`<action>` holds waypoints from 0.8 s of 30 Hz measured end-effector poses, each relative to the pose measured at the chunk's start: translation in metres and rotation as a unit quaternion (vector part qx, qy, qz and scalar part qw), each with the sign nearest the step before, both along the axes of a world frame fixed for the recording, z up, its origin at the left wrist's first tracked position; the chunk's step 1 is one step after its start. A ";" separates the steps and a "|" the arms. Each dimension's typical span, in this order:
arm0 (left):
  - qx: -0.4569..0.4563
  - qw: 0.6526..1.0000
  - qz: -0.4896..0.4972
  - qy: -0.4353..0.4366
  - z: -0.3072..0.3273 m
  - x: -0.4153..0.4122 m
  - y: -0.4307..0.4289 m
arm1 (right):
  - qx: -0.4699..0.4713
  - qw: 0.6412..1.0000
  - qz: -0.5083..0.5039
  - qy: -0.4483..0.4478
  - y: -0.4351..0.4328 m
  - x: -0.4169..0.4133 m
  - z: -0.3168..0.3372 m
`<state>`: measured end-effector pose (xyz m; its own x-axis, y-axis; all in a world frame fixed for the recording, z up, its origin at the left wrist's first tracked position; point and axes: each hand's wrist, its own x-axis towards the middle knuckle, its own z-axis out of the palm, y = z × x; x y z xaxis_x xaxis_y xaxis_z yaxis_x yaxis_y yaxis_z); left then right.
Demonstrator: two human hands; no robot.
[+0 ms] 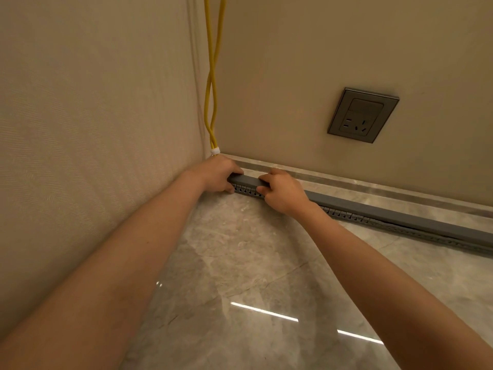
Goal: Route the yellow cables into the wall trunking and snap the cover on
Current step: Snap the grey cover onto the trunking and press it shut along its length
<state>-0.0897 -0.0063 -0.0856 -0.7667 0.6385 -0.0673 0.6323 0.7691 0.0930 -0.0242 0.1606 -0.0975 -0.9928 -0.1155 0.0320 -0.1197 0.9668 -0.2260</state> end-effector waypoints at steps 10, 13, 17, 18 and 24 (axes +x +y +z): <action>-0.004 1.000 0.011 -0.024 0.002 0.001 0.000 | 0.011 1.000 0.023 0.000 0.003 -0.001 -0.001; -0.018 0.999 0.012 -0.040 0.006 -0.001 0.003 | -0.025 1.000 0.002 -0.009 0.002 -0.001 0.000; -0.035 0.999 0.008 -0.023 0.009 -0.001 0.004 | 0.011 1.000 -0.009 0.008 -0.004 -0.001 0.002; -0.037 0.999 0.003 -0.014 0.008 0.000 0.004 | 0.011 1.000 -0.011 0.018 -0.004 0.001 0.001; -0.054 0.998 -0.012 0.025 0.007 0.007 0.002 | 0.004 1.000 -0.011 -0.001 -0.004 0.000 0.005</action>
